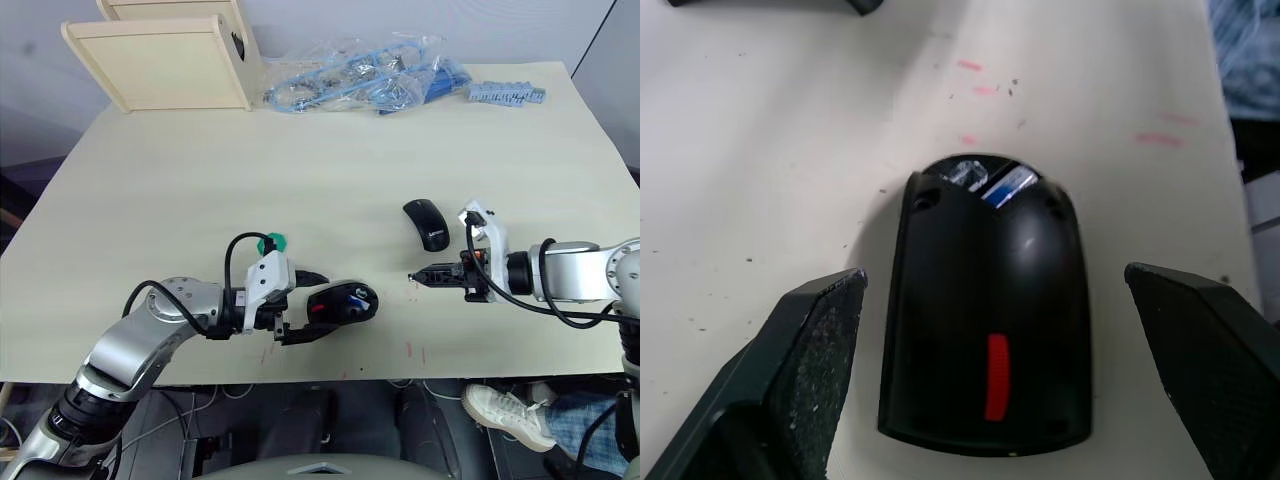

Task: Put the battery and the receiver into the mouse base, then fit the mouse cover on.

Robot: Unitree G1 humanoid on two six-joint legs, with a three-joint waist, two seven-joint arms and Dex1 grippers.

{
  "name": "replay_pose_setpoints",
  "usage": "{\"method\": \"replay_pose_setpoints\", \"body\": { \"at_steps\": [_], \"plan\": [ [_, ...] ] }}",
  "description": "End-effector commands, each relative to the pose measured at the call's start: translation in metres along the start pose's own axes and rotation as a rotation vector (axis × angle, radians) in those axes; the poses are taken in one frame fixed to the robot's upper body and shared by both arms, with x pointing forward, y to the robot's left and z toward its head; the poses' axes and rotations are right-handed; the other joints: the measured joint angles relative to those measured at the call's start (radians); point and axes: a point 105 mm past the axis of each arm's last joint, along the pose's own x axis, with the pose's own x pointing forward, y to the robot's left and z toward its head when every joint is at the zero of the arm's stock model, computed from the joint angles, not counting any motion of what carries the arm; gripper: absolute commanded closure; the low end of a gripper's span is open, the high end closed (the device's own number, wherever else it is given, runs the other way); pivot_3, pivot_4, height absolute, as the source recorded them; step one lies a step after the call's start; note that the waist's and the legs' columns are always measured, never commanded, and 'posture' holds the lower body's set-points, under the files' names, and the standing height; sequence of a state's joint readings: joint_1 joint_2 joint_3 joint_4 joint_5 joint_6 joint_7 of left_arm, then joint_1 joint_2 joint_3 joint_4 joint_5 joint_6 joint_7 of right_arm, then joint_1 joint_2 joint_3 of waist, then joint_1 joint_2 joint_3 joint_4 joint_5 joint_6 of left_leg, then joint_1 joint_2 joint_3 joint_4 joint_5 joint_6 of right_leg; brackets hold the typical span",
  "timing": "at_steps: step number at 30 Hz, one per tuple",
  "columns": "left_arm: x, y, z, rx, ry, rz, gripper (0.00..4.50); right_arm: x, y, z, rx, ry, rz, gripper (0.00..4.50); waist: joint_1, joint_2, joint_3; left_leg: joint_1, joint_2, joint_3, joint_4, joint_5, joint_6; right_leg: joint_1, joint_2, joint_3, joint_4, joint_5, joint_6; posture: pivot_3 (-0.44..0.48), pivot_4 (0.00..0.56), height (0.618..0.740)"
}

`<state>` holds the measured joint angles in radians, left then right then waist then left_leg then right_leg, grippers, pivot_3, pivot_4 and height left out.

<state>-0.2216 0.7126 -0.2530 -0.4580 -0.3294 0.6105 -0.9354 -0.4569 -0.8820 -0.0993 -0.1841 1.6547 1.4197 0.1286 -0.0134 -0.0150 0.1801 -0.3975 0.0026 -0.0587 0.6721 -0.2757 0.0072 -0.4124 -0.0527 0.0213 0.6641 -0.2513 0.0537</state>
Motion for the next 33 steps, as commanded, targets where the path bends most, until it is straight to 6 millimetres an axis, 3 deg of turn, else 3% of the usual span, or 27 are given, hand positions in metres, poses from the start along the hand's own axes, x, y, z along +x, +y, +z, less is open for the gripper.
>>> {"method": "replay_pose_setpoints", "body": {
  "at_steps": [1,19,24,33],
  "plan": [
    [0.003,0.002,0.008,0.051,-0.017,-0.002,0.09,-0.007,0.009,0.006,-0.032,-0.043,0.015,4.50,0.000,0.000,0.000,0.000,0.000,0.000,0.000,0.000,0.000,0.000,0.000,0.000,0.000,0.000,0.000,0.000,0.150,0.740],
    [0.018,0.006,0.004,0.102,0.027,-0.054,0.09,-0.011,0.008,0.002,-0.019,-0.063,-0.018,4.50,0.000,0.000,0.000,0.000,0.000,0.000,0.000,0.000,0.000,0.000,0.000,0.000,0.000,0.000,0.000,0.000,0.150,0.740],
    [0.020,0.004,0.000,0.104,0.044,-0.073,1.55,-0.010,0.009,0.003,-0.024,-0.063,-0.015,4.50,0.001,0.000,0.000,0.000,0.000,0.000,0.000,0.000,0.000,0.000,0.000,0.000,0.000,0.000,0.000,0.000,0.150,0.740],
    [0.025,0.013,0.005,0.127,0.029,-0.052,1.56,-0.003,0.015,0.010,-0.066,-0.055,0.003,4.50,0.001,0.000,0.000,0.000,0.000,0.000,0.001,0.000,0.000,0.000,0.000,0.000,0.000,0.000,0.001,0.000,0.150,0.740]
  ]
}}
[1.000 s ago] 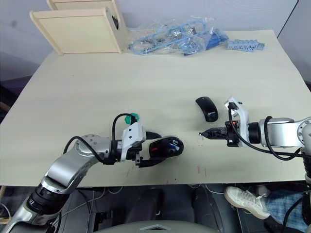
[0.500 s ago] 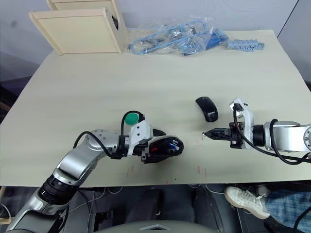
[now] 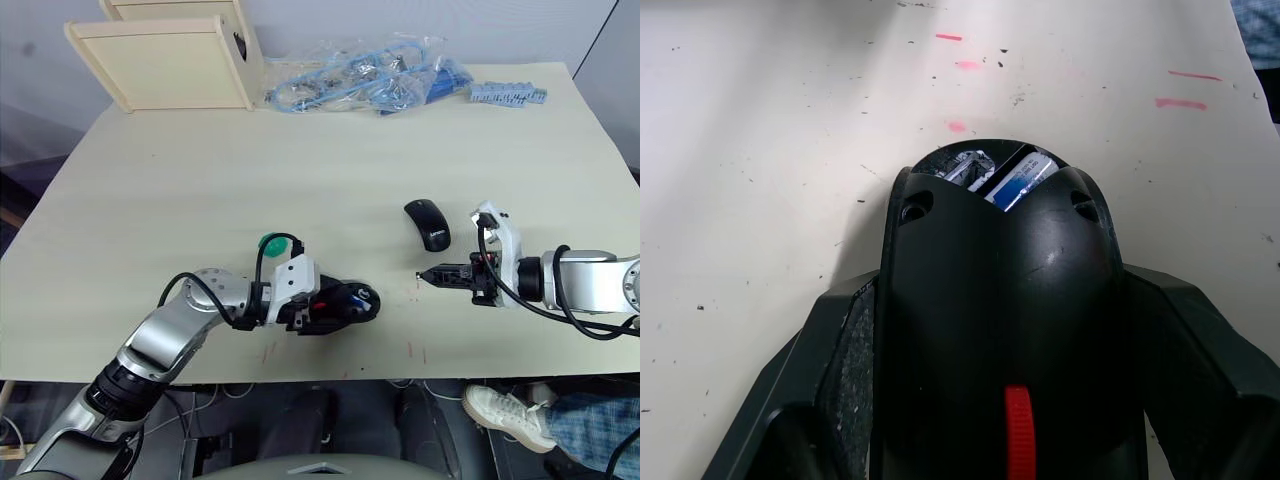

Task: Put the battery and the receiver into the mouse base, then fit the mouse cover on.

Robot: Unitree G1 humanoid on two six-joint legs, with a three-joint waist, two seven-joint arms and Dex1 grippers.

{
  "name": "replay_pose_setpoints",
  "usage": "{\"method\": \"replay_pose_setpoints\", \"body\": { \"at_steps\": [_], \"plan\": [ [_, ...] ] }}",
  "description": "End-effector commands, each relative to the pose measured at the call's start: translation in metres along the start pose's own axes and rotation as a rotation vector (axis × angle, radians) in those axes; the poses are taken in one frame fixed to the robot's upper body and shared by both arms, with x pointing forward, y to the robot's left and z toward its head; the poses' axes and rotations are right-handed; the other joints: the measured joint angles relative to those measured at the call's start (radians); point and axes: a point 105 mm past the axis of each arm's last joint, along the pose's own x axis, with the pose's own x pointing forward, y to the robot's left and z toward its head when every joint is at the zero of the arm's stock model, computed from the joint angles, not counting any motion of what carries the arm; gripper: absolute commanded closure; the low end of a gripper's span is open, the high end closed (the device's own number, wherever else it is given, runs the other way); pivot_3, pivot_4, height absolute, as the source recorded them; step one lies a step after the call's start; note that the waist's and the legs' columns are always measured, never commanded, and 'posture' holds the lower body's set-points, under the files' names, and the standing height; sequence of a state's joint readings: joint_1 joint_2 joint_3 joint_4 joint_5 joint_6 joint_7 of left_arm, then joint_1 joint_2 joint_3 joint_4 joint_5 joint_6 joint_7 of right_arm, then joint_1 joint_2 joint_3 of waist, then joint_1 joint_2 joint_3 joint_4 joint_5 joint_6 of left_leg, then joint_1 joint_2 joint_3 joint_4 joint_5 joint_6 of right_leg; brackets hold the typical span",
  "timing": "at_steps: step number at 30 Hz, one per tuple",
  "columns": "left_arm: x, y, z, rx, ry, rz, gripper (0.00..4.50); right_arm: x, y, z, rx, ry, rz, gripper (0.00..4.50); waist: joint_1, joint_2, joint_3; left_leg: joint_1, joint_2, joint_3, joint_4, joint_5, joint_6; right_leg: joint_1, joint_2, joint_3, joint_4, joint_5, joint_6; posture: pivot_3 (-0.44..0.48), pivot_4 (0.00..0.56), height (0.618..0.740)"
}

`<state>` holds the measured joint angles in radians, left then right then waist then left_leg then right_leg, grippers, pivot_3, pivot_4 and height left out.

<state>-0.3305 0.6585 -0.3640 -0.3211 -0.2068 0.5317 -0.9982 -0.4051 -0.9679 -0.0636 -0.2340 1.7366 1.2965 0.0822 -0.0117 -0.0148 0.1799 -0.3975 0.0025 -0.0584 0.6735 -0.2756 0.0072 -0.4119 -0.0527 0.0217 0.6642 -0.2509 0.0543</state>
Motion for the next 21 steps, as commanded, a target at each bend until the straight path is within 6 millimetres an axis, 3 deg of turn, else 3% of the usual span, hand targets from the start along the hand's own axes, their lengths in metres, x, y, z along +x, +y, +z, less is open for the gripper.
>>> {"method": "replay_pose_setpoints", "body": {
  "at_steps": [1,12,14,21],
  "plan": [
    [0.004,0.009,0.011,0.046,-0.024,0.016,1.56,0.004,0.015,0.012,-0.078,-0.010,0.043,4.50,0.000,0.000,0.000,0.000,0.000,0.000,0.000,0.000,0.000,0.000,0.000,0.000,0.000,0.000,0.000,0.000,0.150,0.740],
    [0.015,0.028,0.016,0.074,-0.020,0.027,1.56,0.034,0.025,0.028,-0.298,0.116,0.000,4.50,-0.001,0.000,0.000,-0.001,0.000,-0.001,0.001,0.000,0.000,0.000,0.000,0.000,0.000,0.001,0.000,0.000,0.150,0.740],
    [0.017,0.032,0.016,0.080,-0.014,0.026,1.56,0.044,0.025,0.031,-0.410,0.193,-0.055,4.50,-0.002,0.000,0.000,-0.001,0.000,-0.001,0.001,0.000,0.000,0.000,0.000,-0.001,0.000,0.001,0.000,0.000,0.150,0.740],
    [0.024,0.043,0.018,0.081,-0.012,0.030,1.56,0.057,0.024,0.056,-0.512,0.252,-0.110,4.50,0.004,0.001,0.000,-0.001,-0.001,-0.001,0.002,0.000,0.000,0.000,0.000,-0.002,0.000,0.001,0.000,0.000,0.150,0.740]
  ]
}}
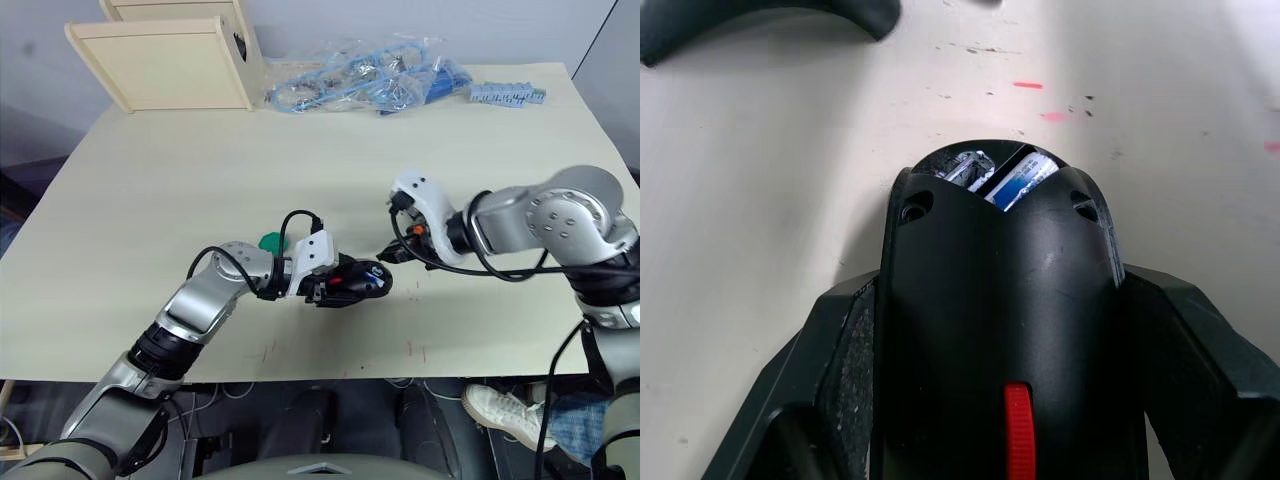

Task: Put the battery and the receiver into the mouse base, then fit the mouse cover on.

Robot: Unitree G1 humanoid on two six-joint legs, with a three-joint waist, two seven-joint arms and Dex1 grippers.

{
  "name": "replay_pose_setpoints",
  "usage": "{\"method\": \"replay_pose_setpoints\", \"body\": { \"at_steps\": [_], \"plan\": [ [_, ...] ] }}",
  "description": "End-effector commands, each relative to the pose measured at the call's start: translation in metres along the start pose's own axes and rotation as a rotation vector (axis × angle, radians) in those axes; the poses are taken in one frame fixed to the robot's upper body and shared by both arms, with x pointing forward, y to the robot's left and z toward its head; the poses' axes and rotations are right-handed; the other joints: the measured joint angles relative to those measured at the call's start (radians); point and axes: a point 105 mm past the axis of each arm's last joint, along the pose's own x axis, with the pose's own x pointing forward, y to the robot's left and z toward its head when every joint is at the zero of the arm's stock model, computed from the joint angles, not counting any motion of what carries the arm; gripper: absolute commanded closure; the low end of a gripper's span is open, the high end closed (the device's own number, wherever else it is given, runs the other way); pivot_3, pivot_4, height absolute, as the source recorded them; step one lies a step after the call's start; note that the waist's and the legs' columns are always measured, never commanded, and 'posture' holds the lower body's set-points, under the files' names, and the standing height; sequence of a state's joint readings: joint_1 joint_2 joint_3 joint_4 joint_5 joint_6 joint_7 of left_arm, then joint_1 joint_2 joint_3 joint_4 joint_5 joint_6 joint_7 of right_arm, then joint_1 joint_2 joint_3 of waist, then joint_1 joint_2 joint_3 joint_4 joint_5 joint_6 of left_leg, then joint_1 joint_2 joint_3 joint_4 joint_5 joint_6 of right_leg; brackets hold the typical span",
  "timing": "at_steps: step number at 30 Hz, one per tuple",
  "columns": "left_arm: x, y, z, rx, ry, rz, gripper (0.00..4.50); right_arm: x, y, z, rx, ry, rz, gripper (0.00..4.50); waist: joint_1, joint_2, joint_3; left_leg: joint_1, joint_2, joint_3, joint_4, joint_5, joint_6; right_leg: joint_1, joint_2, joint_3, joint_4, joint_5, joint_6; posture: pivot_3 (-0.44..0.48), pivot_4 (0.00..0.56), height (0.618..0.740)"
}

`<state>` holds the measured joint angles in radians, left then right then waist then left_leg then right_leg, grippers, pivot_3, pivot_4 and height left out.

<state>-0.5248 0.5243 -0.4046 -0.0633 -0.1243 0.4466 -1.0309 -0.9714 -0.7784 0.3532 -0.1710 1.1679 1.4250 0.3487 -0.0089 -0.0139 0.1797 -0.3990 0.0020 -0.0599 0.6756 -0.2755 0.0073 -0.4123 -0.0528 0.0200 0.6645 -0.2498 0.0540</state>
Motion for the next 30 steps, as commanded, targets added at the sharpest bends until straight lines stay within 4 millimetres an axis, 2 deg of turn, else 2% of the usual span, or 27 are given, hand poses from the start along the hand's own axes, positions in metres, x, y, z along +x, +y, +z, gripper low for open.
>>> {"method": "replay_pose_setpoints", "body": {
  "at_steps": [1,4,8,13,16,30],
  "plan": [
    [0.002,0.007,0.003,0.029,0.006,0.017,1.56,-0.004,-0.011,0.008,-0.039,0.027,-0.053,4.50,0.001,0.000,0.000,-0.001,0.000,0.000,0.000,0.000,0.000,0.000,0.000,0.000,0.000,0.000,0.000,0.000,0.150,0.740],
    [0.003,0.010,0.003,0.029,0.005,0.020,1.56,-0.001,-0.013,0.014,-0.064,0.076,-0.057,4.50,-0.002,0.000,0.000,0.000,0.000,0.000,0.000,0.000,0.000,0.000,0.000,0.000,0.000,0.000,0.001,0.000,0.150,0.740],
    [0.006,0.014,0.004,0.023,0.002,0.028,1.56,0.001,-0.006,0.019,-0.110,0.210,-0.028,4.50,-0.006,0.001,0.000,0.001,0.000,0.000,0.001,0.000,0.000,0.000,0.000,0.000,0.001,0.001,0.000,0.000,0.150,0.740],
    [0.009,0.015,0.004,0.018,-0.003,0.026,1.56,0.005,-0.002,0.026,-0.145,0.278,0.001,4.50,-0.002,0.001,0.000,0.000,-0.001,-0.001,0.001,0.000,0.000,0.000,-0.001,-0.001,0.001,0.001,0.000,0.000,0.150,0.740],
    [0.011,0.015,0.004,0.017,-0.005,0.025,1.56,0.008,-0.003,0.024,-0.178,0.346,-0.003,4.50,-0.003,0.002,-0.001,0.000,-0.001,0.000,0.001,0.000,0.000,0.000,-0.001,0.000,0.001,0.001,0.001,0.000,0.150,0.740],
    [0.013,0.014,0.003,0.011,-0.006,0.027,1.56,0.025,-0.022,0.026,-0.244,0.452,-0.038,4.50,-0.004,0.002,-0.001,0.000,-0.001,-0.001,0.002,0.000,0.000,0.000,-0.001,-0.001,0.001,0.001,0.001,0.000,0.150,0.740]
  ]
}}
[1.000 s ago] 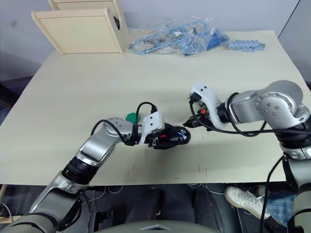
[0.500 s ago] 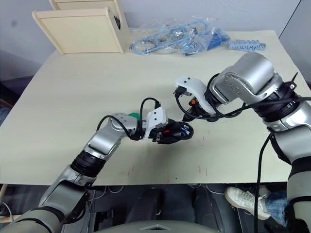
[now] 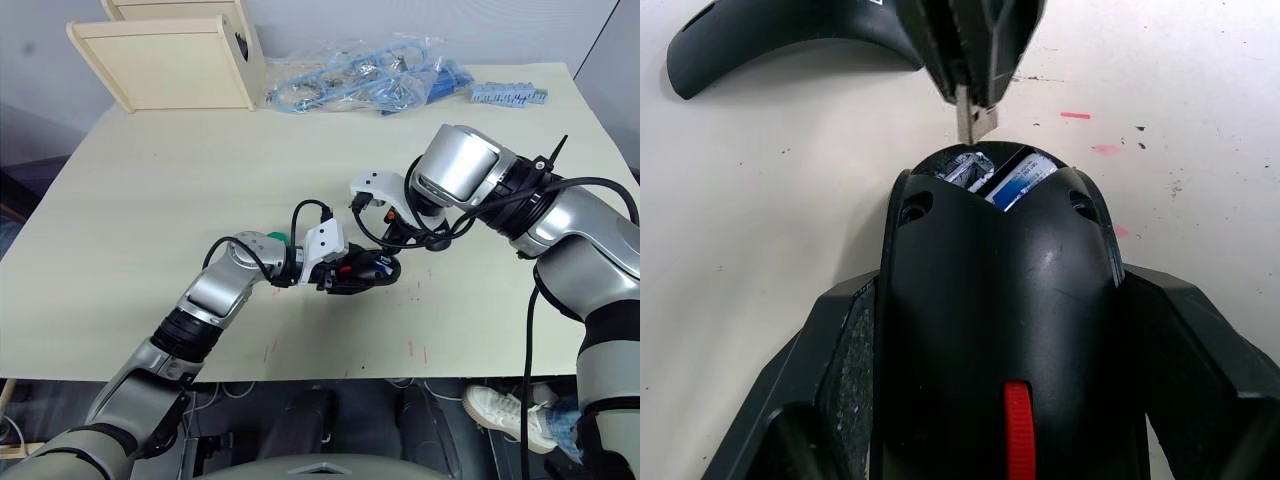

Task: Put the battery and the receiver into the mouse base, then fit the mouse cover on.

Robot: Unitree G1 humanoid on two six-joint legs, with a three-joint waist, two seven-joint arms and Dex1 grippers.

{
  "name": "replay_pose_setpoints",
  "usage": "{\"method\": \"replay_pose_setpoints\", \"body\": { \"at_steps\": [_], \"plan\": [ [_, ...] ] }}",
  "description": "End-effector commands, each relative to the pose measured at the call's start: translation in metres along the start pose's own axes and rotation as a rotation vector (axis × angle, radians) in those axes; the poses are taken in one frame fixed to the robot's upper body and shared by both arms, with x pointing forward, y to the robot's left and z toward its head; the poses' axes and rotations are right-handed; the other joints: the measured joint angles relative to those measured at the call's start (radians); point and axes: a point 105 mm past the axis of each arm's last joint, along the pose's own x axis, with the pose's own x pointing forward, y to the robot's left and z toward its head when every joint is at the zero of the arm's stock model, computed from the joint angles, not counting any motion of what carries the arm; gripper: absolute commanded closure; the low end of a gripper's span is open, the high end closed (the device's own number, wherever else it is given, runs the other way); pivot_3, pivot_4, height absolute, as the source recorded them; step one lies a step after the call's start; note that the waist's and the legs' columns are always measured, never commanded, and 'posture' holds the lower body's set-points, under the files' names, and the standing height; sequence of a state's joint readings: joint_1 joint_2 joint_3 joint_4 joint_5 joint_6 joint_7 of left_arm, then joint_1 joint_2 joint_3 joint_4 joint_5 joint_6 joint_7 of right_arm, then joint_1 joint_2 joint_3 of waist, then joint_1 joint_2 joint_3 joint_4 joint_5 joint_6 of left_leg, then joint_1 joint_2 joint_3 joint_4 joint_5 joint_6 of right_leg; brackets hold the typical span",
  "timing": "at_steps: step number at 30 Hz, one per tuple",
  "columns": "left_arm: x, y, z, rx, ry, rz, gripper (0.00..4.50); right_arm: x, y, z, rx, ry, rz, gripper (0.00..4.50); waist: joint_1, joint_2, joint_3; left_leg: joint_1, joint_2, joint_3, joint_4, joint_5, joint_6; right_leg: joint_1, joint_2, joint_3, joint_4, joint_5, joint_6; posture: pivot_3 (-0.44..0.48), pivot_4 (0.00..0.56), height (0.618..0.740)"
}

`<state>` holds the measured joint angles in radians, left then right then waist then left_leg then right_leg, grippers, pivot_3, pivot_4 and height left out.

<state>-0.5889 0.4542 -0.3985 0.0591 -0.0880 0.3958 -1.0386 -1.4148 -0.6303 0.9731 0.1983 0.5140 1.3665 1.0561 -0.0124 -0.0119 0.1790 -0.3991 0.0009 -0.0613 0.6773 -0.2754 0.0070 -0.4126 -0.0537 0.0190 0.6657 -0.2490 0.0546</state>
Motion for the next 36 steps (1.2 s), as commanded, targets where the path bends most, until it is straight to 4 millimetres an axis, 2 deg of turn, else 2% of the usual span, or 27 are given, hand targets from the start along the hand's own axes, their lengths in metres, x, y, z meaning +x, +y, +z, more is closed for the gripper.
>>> {"method": "replay_pose_setpoints", "body": {
  "at_steps": [1,36],
  "plan": [
    [0.003,0.000,-0.003,0.003,0.014,0.015,1.56,-0.007,-0.005,0.010,-0.052,-0.006,-0.034,4.50,-0.001,0.000,0.000,0.000,0.000,0.000,0.000,0.000,0.000,0.000,0.000,0.000,0.000,0.000,0.000,0.000,0.150,0.740],
    [0.004,-0.004,-0.006,-0.015,0.021,0.017,1.56,0.009,-0.004,0.007,-0.072,0.034,0.012,4.50,0.000,0.000,0.000,0.000,0.000,-0.001,0.000,0.000,-0.001,0.000,0.000,0.000,0.000,0.000,0.000,0.000,0.150,0.740]
  ]
}}
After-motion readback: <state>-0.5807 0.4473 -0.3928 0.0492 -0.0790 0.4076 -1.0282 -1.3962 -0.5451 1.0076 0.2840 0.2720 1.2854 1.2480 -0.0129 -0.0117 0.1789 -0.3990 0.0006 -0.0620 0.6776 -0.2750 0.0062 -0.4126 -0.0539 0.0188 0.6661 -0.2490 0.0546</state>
